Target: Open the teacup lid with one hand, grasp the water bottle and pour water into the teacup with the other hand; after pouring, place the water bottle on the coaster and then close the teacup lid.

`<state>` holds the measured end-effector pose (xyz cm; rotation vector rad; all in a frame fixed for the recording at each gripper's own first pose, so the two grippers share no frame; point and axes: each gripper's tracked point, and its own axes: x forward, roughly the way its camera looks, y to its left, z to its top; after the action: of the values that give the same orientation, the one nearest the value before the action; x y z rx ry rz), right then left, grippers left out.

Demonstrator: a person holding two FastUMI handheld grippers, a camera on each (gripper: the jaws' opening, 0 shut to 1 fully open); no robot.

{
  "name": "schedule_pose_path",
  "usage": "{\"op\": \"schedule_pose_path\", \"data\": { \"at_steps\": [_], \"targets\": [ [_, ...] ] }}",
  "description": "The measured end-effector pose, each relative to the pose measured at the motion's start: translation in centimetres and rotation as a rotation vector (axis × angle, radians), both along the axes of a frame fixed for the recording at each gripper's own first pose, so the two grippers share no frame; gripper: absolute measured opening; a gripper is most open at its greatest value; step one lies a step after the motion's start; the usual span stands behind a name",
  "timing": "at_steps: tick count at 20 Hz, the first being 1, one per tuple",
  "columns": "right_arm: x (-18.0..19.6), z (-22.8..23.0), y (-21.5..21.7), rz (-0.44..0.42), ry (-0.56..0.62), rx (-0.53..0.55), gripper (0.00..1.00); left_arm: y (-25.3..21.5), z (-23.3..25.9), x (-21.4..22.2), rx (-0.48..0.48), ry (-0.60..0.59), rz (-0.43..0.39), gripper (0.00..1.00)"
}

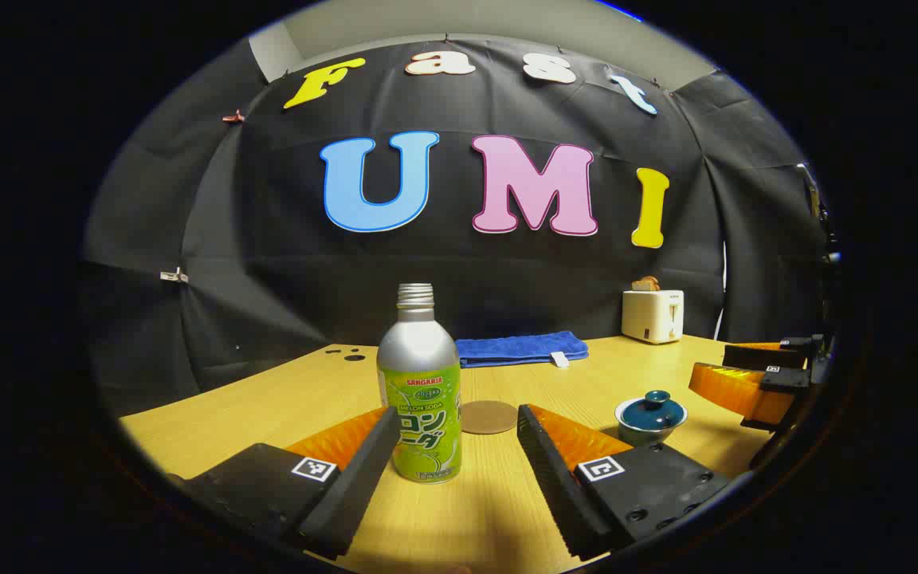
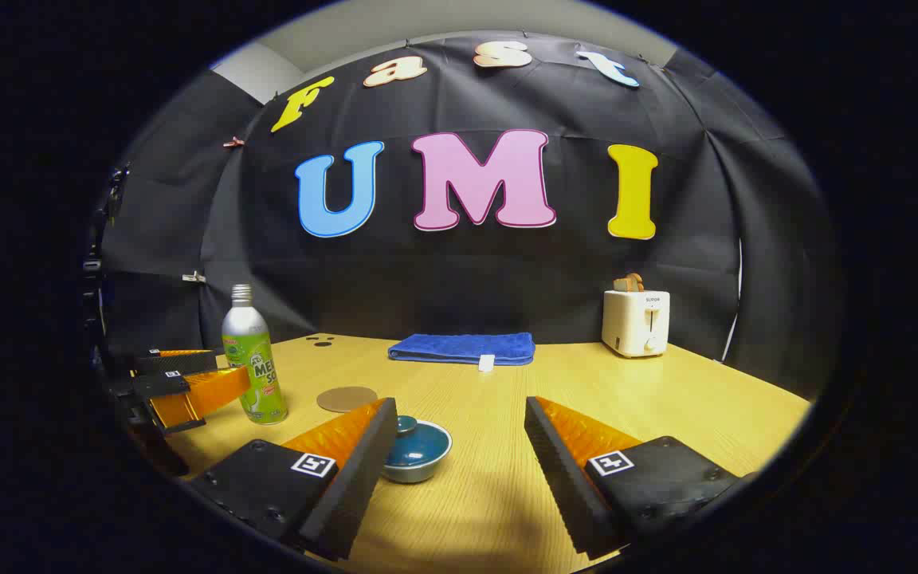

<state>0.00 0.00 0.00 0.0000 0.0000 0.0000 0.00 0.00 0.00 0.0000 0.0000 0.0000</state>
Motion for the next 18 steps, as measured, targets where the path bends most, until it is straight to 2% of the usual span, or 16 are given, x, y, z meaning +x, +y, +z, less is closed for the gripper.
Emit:
{"op": "schedule_pose_path", "data": {
  "at_steps": [15,18],
  "targets": [
    [0.3,-0.3,0.6,0.026,-0.001,-0.001,0.99,-0.2,0.1,-0.2,-0.001,-0.014,0.002,0.94],
    [0.4,-0.3,1.6,0.077,0.002,0.0,0.99,-0.2,0.2,-0.2,-0.002,-0.015,0.0,0.92]
  ]
}}
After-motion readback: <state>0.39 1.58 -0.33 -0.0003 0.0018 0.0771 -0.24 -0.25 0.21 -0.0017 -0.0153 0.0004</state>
